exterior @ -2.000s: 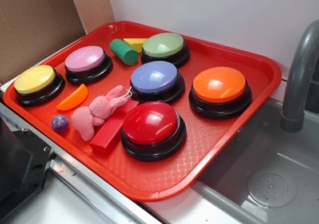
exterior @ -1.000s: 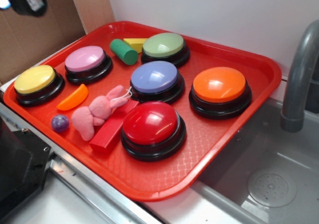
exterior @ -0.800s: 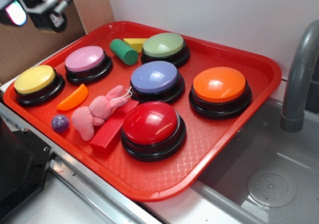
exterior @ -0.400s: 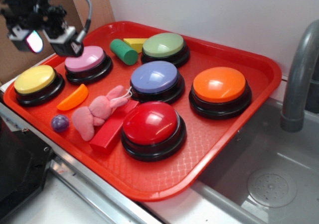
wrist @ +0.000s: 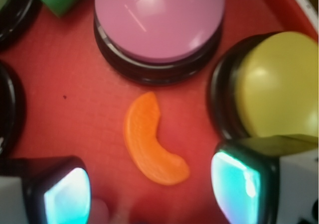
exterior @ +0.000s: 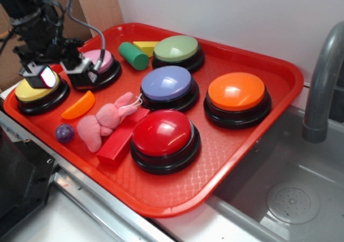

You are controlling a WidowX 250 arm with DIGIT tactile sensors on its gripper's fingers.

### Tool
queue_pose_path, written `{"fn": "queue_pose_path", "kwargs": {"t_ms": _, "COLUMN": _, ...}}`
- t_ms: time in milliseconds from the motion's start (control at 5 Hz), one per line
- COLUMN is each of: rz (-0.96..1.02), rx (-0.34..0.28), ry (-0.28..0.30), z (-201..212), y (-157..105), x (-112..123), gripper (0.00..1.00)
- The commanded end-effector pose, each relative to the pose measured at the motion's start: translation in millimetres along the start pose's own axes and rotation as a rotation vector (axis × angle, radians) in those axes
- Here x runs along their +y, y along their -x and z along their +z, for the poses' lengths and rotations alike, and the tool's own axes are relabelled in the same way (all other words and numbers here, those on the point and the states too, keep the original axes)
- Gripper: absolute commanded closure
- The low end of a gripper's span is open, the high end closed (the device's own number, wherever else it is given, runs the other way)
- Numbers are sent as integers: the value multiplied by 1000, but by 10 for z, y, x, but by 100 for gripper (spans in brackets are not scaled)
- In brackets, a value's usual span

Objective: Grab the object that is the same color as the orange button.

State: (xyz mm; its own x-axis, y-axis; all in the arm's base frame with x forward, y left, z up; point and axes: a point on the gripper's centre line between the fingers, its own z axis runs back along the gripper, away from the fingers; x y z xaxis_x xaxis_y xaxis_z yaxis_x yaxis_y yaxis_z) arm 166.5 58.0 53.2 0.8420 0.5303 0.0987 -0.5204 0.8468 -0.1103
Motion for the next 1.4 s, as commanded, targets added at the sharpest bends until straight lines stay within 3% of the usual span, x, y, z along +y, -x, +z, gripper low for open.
{"fn": "queue_pose_path", "kwargs": {"t_ms": 0, "rz": 57, "rx": 9, "ry": -19, "z": -241, "y": -3, "x": 1, "gripper": 0}}
{"fn": "queue_pose_path", "kwargs": {"t_ms": 200, "rz": 64, "rx": 31, "ry": -35, "z": -313, "y": 13, "x": -21, "gripper": 0}}
{"fn": "queue_pose_path", "kwargs": {"t_ms": 400, "rz": 45, "rx": 46, "ry": -36, "z": -399, "y": 22, "x": -68, "gripper": 61}}
{"fn": "queue_pose_path", "kwargs": {"t_ms": 600, "rz": 59, "rx": 90, "ry": 0, "z": -423, "y": 38, "x": -88, "gripper": 100}}
{"fn": "queue_pose_path", "kwargs": {"t_ms": 800, "rz": 29, "rx": 78, "ry": 9, "z": -433, "y": 38, "x": -150, "gripper": 100}}
{"fn": "queue_pose_path", "kwargs": {"t_ms": 1200, "rz": -46, "rx": 63, "ry": -24, "z": -372, "y": 19, "x": -228, "gripper": 100}}
